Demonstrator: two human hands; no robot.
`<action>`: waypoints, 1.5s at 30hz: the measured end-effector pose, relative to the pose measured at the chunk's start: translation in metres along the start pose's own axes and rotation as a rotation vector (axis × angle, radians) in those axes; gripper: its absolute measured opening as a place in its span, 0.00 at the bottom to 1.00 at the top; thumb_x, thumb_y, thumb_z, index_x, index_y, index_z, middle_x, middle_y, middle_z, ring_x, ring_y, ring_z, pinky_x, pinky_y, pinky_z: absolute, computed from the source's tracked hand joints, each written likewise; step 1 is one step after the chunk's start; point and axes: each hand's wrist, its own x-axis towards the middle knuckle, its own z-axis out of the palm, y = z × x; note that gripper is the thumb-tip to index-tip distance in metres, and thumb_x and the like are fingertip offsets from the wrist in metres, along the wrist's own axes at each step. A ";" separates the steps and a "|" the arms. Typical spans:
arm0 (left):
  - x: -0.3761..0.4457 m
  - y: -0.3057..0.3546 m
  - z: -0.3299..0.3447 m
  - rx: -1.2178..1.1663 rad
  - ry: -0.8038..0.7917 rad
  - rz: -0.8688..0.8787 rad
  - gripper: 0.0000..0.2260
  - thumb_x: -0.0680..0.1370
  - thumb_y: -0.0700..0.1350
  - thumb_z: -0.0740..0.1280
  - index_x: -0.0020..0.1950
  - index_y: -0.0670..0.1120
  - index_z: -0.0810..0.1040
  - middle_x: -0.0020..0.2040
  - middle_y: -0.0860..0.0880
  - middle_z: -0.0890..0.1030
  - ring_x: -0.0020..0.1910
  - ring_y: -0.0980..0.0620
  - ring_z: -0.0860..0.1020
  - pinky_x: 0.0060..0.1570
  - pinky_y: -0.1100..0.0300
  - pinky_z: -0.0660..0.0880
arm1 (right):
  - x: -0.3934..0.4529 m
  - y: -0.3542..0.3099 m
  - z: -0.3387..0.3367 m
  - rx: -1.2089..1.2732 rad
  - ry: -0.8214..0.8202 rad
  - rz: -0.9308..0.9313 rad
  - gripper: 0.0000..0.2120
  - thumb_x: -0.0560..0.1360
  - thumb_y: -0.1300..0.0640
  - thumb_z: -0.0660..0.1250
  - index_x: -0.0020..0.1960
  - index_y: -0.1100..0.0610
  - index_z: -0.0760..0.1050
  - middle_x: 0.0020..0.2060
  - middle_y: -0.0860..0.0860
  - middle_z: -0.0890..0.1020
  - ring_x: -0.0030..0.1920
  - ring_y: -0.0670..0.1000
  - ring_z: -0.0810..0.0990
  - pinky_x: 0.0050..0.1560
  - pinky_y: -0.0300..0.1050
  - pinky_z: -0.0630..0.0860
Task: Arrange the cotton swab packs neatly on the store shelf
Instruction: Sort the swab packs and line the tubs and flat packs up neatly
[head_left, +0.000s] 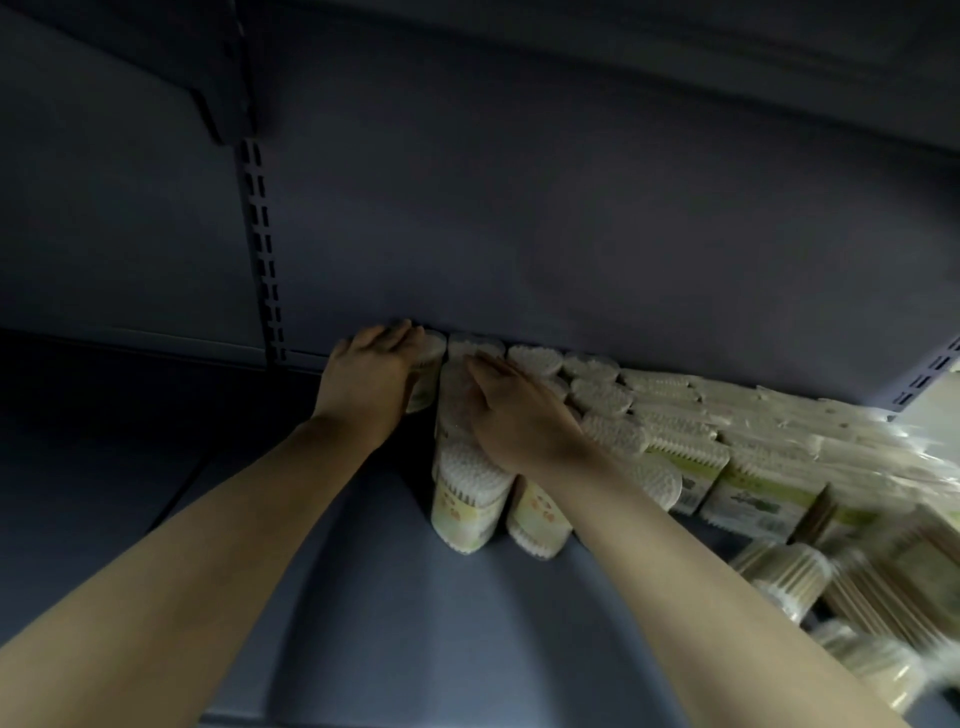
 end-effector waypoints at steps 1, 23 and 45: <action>0.001 0.000 0.001 0.000 -0.003 0.003 0.23 0.79 0.40 0.62 0.74 0.44 0.61 0.74 0.46 0.62 0.72 0.45 0.61 0.65 0.49 0.59 | 0.000 0.000 0.000 -0.003 0.002 -0.002 0.23 0.81 0.52 0.48 0.75 0.56 0.54 0.75 0.52 0.55 0.75 0.49 0.53 0.70 0.37 0.49; -0.048 -0.006 -0.030 -0.062 -0.128 -0.032 0.26 0.78 0.47 0.60 0.75 0.50 0.58 0.73 0.48 0.61 0.70 0.46 0.58 0.66 0.53 0.58 | -0.014 0.002 -0.010 0.280 0.281 0.024 0.20 0.74 0.67 0.57 0.65 0.57 0.71 0.63 0.56 0.73 0.62 0.55 0.72 0.56 0.41 0.68; -0.157 0.039 -0.045 -0.271 -0.032 0.094 0.06 0.73 0.42 0.67 0.49 0.46 0.79 0.41 0.51 0.76 0.43 0.49 0.76 0.40 0.57 0.70 | -0.137 0.047 -0.028 0.236 0.584 0.170 0.17 0.71 0.66 0.60 0.58 0.57 0.76 0.57 0.57 0.77 0.54 0.58 0.76 0.45 0.42 0.69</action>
